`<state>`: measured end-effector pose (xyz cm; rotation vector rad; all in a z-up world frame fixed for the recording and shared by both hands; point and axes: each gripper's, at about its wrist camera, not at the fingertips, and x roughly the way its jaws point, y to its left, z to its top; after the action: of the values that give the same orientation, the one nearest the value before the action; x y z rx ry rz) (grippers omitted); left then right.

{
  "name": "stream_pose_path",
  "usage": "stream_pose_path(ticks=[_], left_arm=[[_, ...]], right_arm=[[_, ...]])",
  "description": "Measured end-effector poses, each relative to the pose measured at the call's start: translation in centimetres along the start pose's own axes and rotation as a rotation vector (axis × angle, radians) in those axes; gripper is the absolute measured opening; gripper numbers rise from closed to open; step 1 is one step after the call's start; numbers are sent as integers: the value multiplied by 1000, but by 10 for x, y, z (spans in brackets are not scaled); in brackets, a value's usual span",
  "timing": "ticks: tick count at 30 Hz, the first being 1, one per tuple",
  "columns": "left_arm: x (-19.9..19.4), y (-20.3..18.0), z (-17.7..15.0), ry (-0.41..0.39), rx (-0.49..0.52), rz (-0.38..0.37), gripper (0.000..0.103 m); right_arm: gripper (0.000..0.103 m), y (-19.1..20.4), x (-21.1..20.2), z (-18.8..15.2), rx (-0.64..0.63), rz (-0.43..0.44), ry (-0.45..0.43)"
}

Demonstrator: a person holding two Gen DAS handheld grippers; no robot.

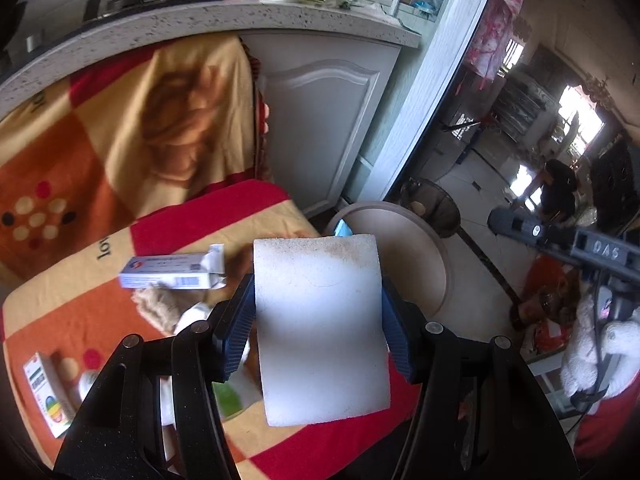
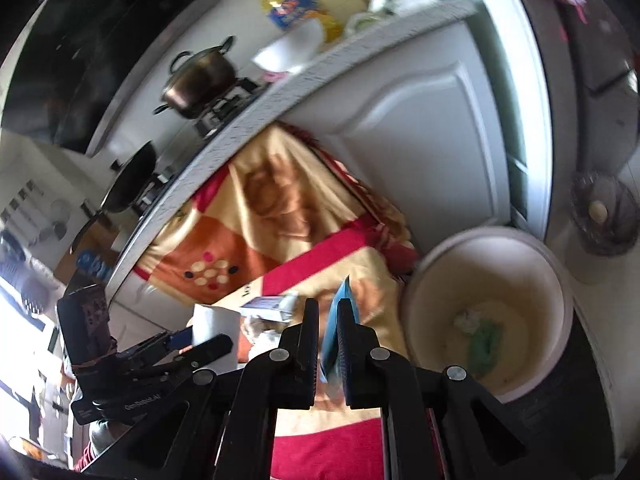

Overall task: Collect trash
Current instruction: 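Carry the blue wipes pack into the white bin with the right tool and release, then move the white tissue block over the bin and open the left tool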

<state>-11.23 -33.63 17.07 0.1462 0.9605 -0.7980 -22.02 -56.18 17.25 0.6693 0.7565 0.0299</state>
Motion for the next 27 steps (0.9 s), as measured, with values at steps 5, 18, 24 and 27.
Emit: stream_pose_path(ticks=[5,18,24,27], left_arm=[[17,2,3,30,-28,-3,57],[37,-15,8,56,-22,-31,57],[74,-47,15,84,11,-95,58],[99,-60,17,103,24,-117,58]], right_arm=[[13,-27,29,-16,58,5,94],[42,-63,30,-29,153,-63,88],[42,-67,26,-28,118,-153,72],[42,-76,22,-29,128,-184,66]])
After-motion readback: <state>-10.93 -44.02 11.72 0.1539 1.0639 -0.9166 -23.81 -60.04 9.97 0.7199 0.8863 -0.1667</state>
